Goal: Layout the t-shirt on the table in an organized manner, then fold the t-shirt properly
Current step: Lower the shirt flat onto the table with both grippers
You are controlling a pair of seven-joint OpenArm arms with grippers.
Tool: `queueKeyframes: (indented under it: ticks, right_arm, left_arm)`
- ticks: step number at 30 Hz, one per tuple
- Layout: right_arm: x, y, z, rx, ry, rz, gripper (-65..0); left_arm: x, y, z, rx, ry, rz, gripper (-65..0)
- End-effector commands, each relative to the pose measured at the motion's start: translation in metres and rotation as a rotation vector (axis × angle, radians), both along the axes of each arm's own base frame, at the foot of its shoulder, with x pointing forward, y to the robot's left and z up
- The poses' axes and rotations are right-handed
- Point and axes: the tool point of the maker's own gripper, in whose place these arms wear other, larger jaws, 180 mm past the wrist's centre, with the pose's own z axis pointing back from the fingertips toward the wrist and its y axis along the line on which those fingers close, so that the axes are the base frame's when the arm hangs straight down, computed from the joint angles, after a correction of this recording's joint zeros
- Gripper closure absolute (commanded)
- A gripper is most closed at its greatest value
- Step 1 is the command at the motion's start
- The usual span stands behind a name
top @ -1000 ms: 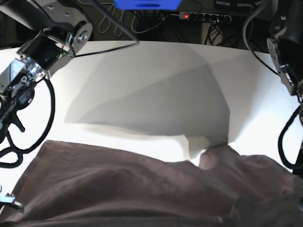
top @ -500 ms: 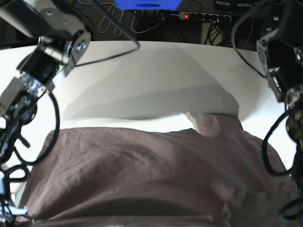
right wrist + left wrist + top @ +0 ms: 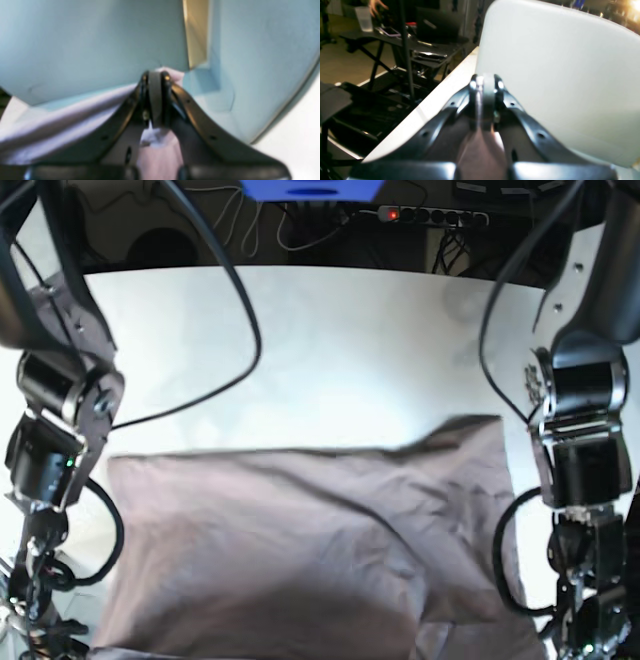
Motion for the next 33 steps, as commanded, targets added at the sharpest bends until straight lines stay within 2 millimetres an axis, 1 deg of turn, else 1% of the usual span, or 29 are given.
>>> queueKeyframes:
  ticks: [1,3,4,6,7,8,9,12,13,15,16,18,20,22,23,24,26,28,31,33]
  right_arm:
    - [0.009,-0.006,0.028,-0.004,-0.068,-0.006,0.0]
    - [0.016,-0.002,0.014,0.011,-0.048,0.008,0.0]
    - [0.018,-0.003,0.006,0.014,-0.038,0.009,0.0]
    - [0.018,-0.002,-0.009,0.004,0.004,0.021,-0.3]
    - [0.018,-0.001,-0.017,-0.009,0.03,0.03,-3.1]
    - [0.018,0.001,-0.025,-0.022,0.055,0.042,-6.9]
    - [0.018,0.005,-0.035,-0.032,0.085,0.057,-12.0]
    - [0.016,0.015,-0.057,-0.05,0.144,0.088,-27.5]
    - [0.015,0.016,-0.061,-0.053,0.152,0.091,-32.2]
    - [0.006,0.016,-0.08,-0.051,0.182,0.091,-38.5]
    - [0.001,0.015,-0.087,-0.055,0.19,0.09,-39.7]
    - [-0.008,0.012,-0.097,-0.075,0.197,0.086,-39.4]
    - [-0.02,0.011,-0.113,-0.087,0.219,0.085,-39.2]
    - [-0.03,0.009,-0.125,-0.099,0.233,0.083,-39.2]
    - [-0.036,0.009,-0.131,-0.108,0.239,0.083,-39.2]
    - [-0.043,0.007,-0.135,-0.12,0.24,0.082,-39.2]
    - [-0.061,0.006,-0.146,-0.151,0.257,0.083,-39.2]
    - [-0.079,0.004,-0.152,-0.183,0.273,0.087,-39.2]
    - [-0.108,0.006,-0.156,-0.243,0.302,0.099,-39.2]
    - [-0.128,0.01,-0.158,-0.274,0.312,0.109,-39.2]
  left_arm:
    - [0.004,0.012,0.023,0.013,-0.055,0.035,-0.1]
    - [0.015,0.018,0.002,0.002,-0.014,0.053,-0.6]
    - [0.019,0.02,-0.01,-0.007,0.021,0.056,-2.7]
    - [0.023,0.024,-0.034,-0.029,0.085,0.063,-10.8]
    - [0.024,0.029,-0.045,-0.035,0.114,0.069,-16.1]
    - [0.024,0.029,-0.054,-0.039,0.135,0.071,-22.1]
    - [0.025,0.027,-0.061,-0.044,0.15,0.068,-28.2]
    - [0.024,0.026,-0.065,-0.046,0.158,0.067,-41.5]
    - [0.024,0.026,-0.067,-0.046,0.159,0.067,-45.3]
    - [0.019,0.025,-0.077,-0.046,0.168,0.065,-50.0]
    - [0.017,0.018,-0.082,-0.049,0.17,0.056,-51.1]
    - [0.006,0.014,-0.098,-0.041,0.179,0.051,-51.3]
    - [-0.009,0.009,-0.124,-0.031,0.205,0.043,-51.3]
    - [-0.026,0.005,-0.149,-0.022,0.234,0.036,-51.3]
    - [-0.037,0.0,-0.167,-0.024,0.259,0.029,-51.3]
    - [-0.049,-0.001,-0.184,-0.022,0.285,0.029,-51.3]
    - [-0.075,0.002,-0.219,-0.048,0.338,0.039,-51.3]
    - [-0.099,0.007,-0.251,-0.108,0.386,0.056,-51.3]
    - [-0.127,0.004,-0.293,-0.203,0.458,0.061,-51.3]
    - [-0.144,0.003,-0.314,-0.252,0.494,0.067,-51.3]
